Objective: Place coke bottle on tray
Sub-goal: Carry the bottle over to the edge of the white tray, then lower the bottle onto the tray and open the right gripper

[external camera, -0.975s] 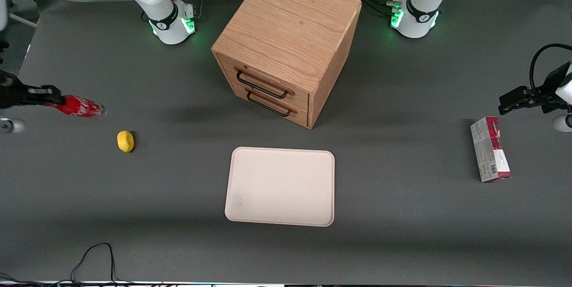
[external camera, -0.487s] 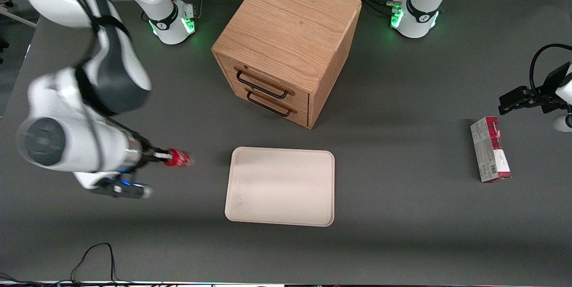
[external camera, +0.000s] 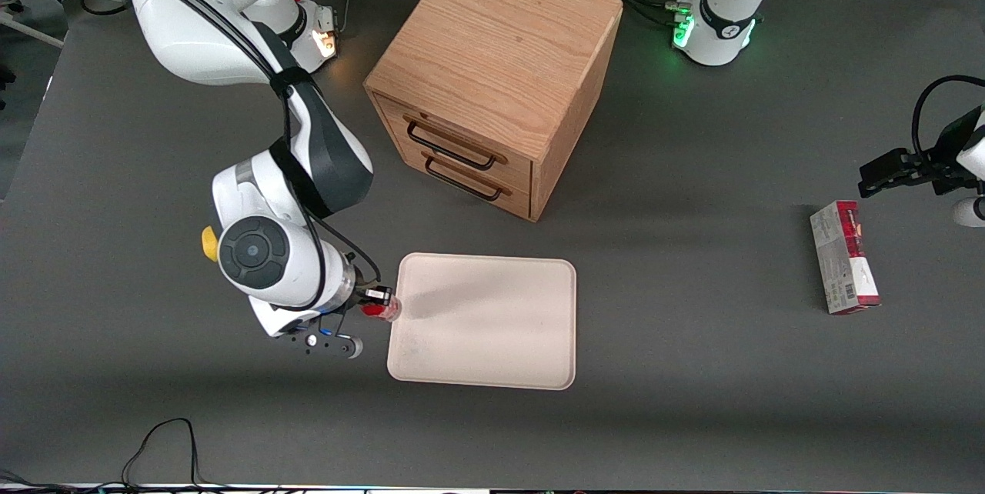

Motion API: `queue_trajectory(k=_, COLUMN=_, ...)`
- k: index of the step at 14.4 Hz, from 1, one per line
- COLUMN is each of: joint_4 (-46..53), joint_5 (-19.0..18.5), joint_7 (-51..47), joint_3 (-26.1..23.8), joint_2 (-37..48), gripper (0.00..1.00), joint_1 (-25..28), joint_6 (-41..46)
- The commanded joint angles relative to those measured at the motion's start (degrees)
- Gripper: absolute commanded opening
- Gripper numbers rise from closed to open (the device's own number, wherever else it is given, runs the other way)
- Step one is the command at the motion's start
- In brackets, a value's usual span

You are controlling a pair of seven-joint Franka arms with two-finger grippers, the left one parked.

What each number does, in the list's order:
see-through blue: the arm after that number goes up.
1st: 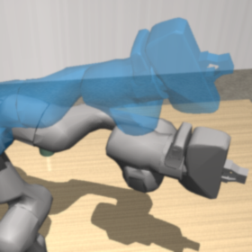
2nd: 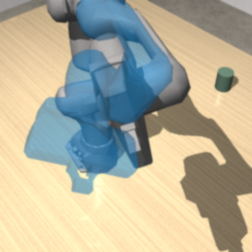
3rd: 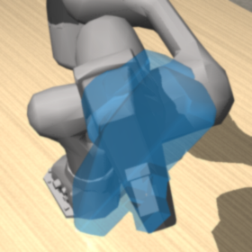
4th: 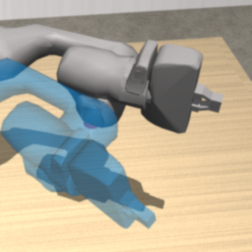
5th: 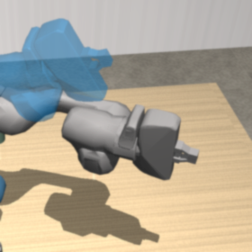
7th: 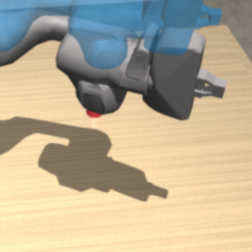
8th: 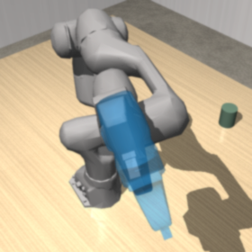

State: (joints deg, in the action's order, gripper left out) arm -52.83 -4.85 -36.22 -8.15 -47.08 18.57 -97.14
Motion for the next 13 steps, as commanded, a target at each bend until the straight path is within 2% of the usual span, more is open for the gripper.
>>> queue_trajectory(k=1, joint_4=3.26, joint_5=-1.48, joint_7=-2.01, joint_3=-0.2, joint_2=-3.01, gripper=0.0, joint_1=1.12, joint_6=-2.6)
queue_trajectory(k=5, joint_4=3.26, joint_5=-1.83, joint_7=-2.01, joint_3=-0.12, joint_2=-5.65, gripper=0.0, joint_1=1.39, joint_6=-7.87)
queue_trajectory(k=7, joint_4=3.44, joint_5=-3.14, joint_7=-2.01, joint_3=-0.12, joint_2=-6.61, gripper=0.0, joint_1=1.39, joint_6=-9.46)
queue_trajectory(k=13, joint_4=3.52, joint_5=-3.5, joint_7=-1.92, joint_3=0.15, joint_2=-7.76, gripper=0.0, joint_1=1.3, joint_6=-10.43)
